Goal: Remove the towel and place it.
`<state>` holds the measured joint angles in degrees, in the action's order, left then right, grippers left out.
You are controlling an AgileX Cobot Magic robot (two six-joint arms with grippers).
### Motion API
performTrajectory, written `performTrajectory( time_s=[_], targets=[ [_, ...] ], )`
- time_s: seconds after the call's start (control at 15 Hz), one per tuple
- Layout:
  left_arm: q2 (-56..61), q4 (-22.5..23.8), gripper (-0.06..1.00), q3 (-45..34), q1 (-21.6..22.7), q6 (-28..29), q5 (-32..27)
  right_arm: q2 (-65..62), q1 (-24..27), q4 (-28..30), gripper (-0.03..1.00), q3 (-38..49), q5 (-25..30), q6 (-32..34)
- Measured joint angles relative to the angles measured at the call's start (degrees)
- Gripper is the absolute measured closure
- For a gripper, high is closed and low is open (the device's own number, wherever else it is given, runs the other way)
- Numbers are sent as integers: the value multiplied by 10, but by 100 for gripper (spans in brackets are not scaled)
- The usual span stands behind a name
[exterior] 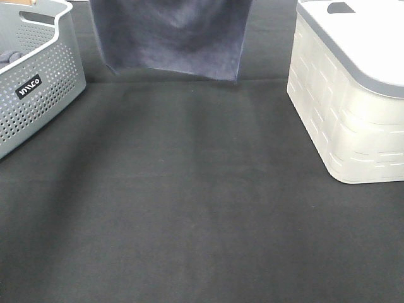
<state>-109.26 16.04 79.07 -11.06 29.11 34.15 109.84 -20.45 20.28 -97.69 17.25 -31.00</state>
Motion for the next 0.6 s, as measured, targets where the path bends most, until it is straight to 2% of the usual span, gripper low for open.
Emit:
performTrajectory(
  time_s=[0.07,0.13,0.27,0.4,0.6],
  targets=[
    [3,4,94,-60,0,0,41,-14,0,-2,95,53,-11,0],
    [6,5,94,-88,0,0,60,-22,0,-5,95,80,-19,0],
    [32,29,94,-237,0,0,143,-74,0,-9,95,233,-70,0],
    [46,74,94,-309,0,0,162,-95,0,-14,95,289,-79,0],
    [65,101,94,-394,0,0,166,-124,-28,-28,95,376,-82,0]
  ],
)
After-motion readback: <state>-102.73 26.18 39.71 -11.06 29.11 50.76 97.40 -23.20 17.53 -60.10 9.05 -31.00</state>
